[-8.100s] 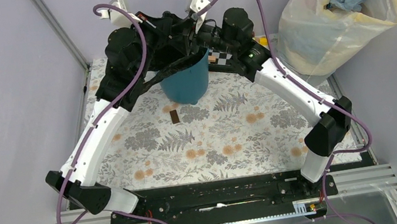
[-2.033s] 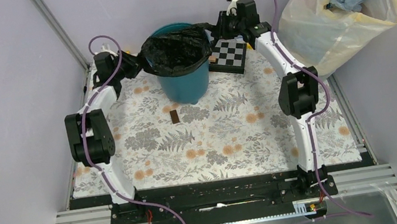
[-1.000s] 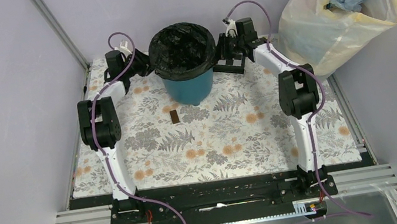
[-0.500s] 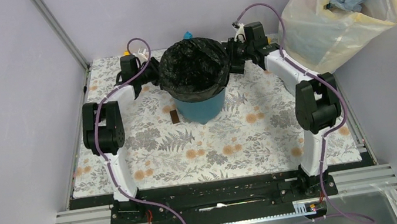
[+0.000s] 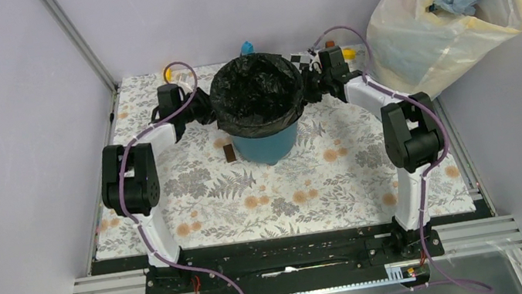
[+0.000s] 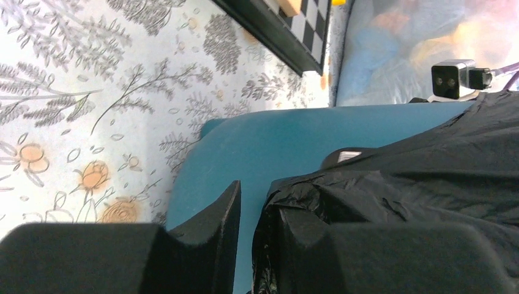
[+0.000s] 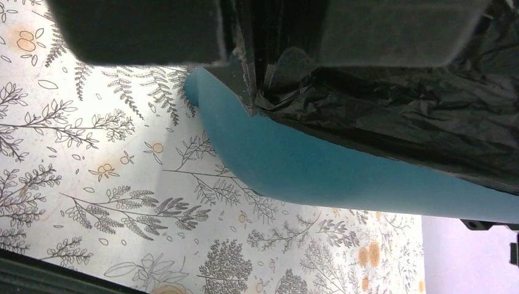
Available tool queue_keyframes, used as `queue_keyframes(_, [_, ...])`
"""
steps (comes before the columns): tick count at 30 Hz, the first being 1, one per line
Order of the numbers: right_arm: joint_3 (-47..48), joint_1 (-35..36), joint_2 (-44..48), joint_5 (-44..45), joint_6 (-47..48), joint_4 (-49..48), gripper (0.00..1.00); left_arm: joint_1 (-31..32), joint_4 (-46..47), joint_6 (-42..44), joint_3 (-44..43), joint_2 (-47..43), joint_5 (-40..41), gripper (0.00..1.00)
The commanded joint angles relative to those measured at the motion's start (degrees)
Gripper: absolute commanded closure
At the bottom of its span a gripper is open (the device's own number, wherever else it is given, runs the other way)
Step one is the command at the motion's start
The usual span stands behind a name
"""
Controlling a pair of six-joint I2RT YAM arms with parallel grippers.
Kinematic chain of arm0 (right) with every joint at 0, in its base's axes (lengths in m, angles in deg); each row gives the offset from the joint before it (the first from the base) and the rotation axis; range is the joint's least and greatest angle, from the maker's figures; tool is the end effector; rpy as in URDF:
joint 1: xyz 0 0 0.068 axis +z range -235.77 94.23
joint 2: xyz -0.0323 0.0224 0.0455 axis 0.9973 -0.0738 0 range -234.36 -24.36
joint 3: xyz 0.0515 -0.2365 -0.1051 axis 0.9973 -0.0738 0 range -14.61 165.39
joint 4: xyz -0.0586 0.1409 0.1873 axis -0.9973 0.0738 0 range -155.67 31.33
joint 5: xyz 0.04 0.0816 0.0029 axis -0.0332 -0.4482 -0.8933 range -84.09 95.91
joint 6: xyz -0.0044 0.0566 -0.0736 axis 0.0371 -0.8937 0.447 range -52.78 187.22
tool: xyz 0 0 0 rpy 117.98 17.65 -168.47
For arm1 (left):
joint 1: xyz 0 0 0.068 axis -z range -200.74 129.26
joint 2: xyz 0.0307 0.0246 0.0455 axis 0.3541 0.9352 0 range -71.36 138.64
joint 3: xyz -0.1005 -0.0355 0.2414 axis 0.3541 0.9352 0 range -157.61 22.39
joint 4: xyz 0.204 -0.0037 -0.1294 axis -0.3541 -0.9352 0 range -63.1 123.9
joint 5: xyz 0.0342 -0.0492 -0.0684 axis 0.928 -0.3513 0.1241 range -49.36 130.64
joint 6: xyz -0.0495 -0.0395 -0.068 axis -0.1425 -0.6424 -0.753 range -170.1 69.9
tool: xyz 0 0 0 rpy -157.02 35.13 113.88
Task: Put the trash bags into the trash bin
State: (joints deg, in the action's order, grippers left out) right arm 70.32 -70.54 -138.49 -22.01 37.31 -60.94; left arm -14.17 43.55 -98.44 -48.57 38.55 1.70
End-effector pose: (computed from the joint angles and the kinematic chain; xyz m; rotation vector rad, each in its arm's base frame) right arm 0.4445 0.1616 0.2066 -0.0078 2.2497 0.9676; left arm 0.4308 -0.1026 0.1910 -0.3540 2.1878 -1.2667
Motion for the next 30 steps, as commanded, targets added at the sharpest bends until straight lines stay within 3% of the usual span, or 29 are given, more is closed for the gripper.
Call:
queue_keyframes(1, [-1.8,0.7,0.2,-0.3,-2.2,-3.7,0.90,1.0,3.9,-0.3,3.9,-3.2,2.0,0.73])
queue_keyframes(11, [-4.0,0.7,1.8,1.8,-0.6,-3.1,0.74,1.0,4.1,0.0,6.1,-6.9,3.2,0.66])
queue_keyframes(14, [-5.1,0.6,5.6,4.5,0.7,-1.5,0.62,1.0,4.0,0.1,7.0,-9.1,4.7,0.63])
queue_keyframes(20, [-9.3,0.4,10.8,5.7,1.1,-1.0,0.49,1.0,4.3,-0.2,9.8,-12.1,6.1,0.62])
queue_keyframes(25, [-12.3,0.4,14.2,5.9,1.8,-0.6,0.28,1.1,4.3,-0.9,12.3,-14.6,6.9,0.62])
queue_keyframes(27, [-13.3,0.4,15.8,5.9,2.1,-0.5,0.32,1.1,4.5,-1.3,13.6,-15.9,7.1,0.62])
queue_keyframes(29, [-14.0,0.4,16.9,5.6,2.2,-0.4,0.51,1.1,4.5,-1.2,15.0,-17.5,8.1,0.60])
queue_keyframes(30, [-14.4,0.4,17.3,5.3,2.1,-0.4,0.54,1.1,4.4,-1.2,15.5,-18.2,8.3,0.59])
